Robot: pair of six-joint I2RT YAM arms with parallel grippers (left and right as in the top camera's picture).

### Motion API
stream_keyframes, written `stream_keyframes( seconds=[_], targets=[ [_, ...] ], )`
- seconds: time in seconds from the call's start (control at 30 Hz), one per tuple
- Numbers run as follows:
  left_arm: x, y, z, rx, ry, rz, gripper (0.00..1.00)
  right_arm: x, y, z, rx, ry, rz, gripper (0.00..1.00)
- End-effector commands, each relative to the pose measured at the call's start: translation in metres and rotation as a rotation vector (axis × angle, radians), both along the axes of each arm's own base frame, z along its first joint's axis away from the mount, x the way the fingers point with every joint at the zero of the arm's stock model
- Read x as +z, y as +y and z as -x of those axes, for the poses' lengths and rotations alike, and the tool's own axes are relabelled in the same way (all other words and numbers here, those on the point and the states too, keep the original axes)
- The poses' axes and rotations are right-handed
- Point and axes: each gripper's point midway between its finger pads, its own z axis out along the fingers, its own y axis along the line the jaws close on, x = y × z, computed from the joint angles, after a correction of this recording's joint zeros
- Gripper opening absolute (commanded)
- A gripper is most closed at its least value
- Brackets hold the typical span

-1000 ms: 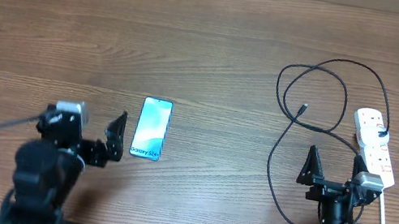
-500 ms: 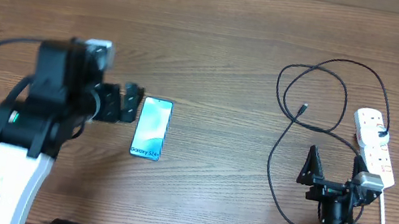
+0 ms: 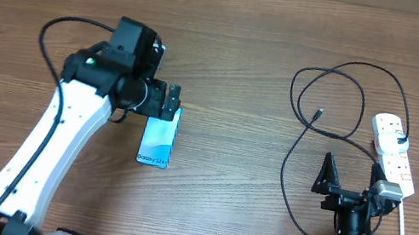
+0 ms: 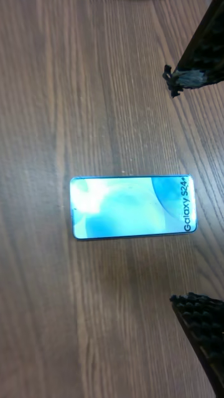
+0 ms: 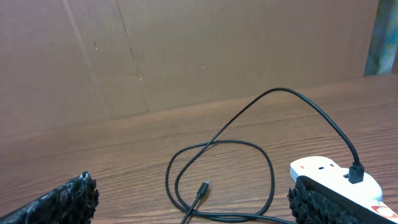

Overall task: Plug charger to phone and switch on socket
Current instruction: 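Move the left gripper over the phone and lower toward it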

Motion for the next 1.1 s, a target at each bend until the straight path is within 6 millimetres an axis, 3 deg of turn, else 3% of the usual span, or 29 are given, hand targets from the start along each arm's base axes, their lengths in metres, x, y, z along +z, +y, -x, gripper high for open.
stream_keyframes(
  seconds=[0.0,0.63,0.87,1.07],
  targets=[
    [-0.007,-0.001,-0.007,0.006,0.025,-0.011,1.00,-0.001,0.000,0.000,0.000,-0.006,0.004,1.00],
    [-0.094,0.001,-0.004,0.015,0.287,-0.079,1.00,-0.001,0.000,0.000,0.000,-0.006,0.004,1.00],
    [-0.114,0.001,0.000,0.015,0.350,-0.095,1.00,-0.001,0.000,0.000,0.000,-0.006,0.004,1.00],
    [-0.118,0.001,0.001,0.030,0.366,-0.094,1.00,-0.001,0.000,0.000,0.000,-0.006,0.004,1.00]
  ],
)
